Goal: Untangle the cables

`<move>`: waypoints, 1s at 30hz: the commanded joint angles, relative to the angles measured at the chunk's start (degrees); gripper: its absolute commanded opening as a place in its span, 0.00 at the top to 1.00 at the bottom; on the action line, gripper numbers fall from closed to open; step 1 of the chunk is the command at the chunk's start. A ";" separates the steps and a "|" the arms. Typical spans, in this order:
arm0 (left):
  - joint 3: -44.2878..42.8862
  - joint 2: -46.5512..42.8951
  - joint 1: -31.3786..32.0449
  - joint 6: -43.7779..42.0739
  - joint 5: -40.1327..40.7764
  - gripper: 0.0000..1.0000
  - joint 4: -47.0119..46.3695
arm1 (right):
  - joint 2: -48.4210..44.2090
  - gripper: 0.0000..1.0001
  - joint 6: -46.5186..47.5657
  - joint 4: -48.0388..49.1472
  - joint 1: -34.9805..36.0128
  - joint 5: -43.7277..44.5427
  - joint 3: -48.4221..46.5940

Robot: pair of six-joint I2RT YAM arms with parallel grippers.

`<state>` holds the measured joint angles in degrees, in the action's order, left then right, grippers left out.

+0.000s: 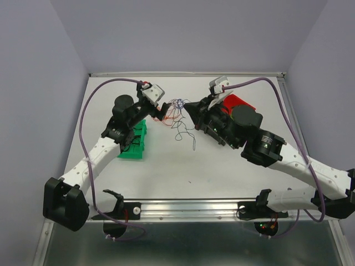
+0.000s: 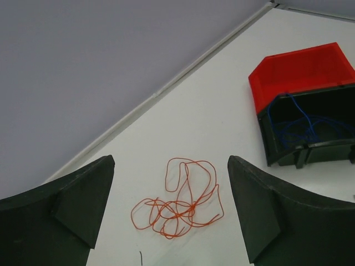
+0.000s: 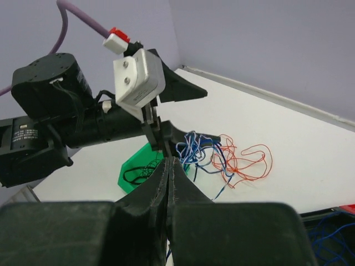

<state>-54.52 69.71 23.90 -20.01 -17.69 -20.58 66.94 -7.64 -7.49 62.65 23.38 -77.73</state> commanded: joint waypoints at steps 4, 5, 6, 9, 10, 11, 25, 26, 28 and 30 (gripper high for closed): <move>6.53 -5.11 -0.17 3.75 -8.84 0.03 -10.45 | -0.76 1.00 4.12 3.88 0.19 2.99 -0.93; 6.71 -5.29 -0.34 4.01 -10.68 0.03 -10.53 | -0.58 0.99 4.21 3.97 0.19 2.90 -1.10; 6.97 -5.20 -0.26 4.62 -11.57 0.03 -10.71 | -0.49 0.99 4.47 4.14 0.10 2.64 -1.19; 8.46 -5.46 -0.35 5.85 -14.90 0.04 -12.29 | -0.84 0.99 4.65 4.58 0.19 4.56 -0.41; 8.82 -5.90 -0.35 6.29 -15.00 0.05 -12.81 | -1.02 0.99 4.82 5.19 0.19 5.44 0.12; 9.34 -6.69 -0.52 6.82 -14.65 0.04 -14.21 | -1.63 0.99 5.00 5.90 0.19 7.02 0.65; 13.83 -11.98 -1.31 9.73 -24.66 0.01 -20.03 | -1.72 1.00 5.27 6.96 0.19 8.53 1.88; 13.48 -11.36 -1.31 10.07 -26.15 0.01 -19.94 | -1.64 0.99 5.27 7.05 0.19 8.35 1.80; 12.17 -9.17 -1.31 10.96 -26.60 0.01 -18.89 | -1.46 0.99 5.18 6.96 0.19 7.65 1.71; 11.55 -7.76 -1.31 11.31 -24.85 0.01 -18.53 | -1.28 0.99 5.09 7.05 0.19 7.39 1.62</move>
<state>-41.15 59.86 22.50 -10.22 -40.23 -37.32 66.32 -3.20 -3.95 62.67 30.46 -76.82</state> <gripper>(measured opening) 0.986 0.012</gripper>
